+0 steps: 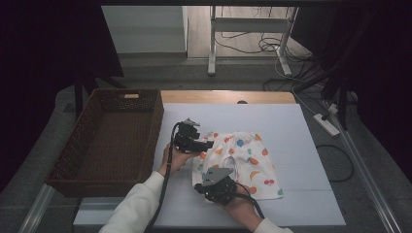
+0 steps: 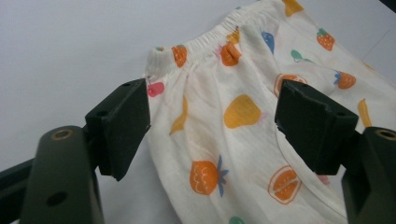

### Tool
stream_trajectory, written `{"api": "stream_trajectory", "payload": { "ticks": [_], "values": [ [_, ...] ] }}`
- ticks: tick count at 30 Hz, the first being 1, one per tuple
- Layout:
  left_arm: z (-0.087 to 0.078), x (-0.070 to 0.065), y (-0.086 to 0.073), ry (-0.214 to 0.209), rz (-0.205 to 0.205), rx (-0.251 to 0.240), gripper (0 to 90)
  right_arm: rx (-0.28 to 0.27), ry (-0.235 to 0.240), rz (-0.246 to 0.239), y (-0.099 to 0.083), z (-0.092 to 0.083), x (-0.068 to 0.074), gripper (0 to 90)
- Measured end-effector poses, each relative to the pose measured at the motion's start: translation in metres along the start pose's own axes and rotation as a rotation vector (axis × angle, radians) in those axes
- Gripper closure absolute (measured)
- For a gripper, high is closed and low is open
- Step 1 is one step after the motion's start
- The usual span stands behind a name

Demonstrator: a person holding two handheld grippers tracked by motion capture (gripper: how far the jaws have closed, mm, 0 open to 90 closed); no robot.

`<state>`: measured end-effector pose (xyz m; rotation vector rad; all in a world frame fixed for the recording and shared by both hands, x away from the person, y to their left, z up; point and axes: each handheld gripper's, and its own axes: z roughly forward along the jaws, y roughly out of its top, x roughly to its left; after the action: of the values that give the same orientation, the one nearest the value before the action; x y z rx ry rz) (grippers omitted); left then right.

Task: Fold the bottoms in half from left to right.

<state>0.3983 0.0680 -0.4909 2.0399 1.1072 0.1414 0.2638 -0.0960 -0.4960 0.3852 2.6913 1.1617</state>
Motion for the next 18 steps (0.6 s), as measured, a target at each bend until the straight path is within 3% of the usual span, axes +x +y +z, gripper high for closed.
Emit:
{"api": "stream_trajectory", "payload": {
  "ticks": [12,18],
  "values": [
    [0.012,0.007,0.002,0.041,-0.012,0.020,27.8,0.005,0.002,0.002,0.000,0.001,0.001,86.7],
    [0.022,0.010,0.000,0.053,-0.032,0.062,27.4,0.005,0.001,0.002,0.000,0.001,0.000,86.7]
  ]
}}
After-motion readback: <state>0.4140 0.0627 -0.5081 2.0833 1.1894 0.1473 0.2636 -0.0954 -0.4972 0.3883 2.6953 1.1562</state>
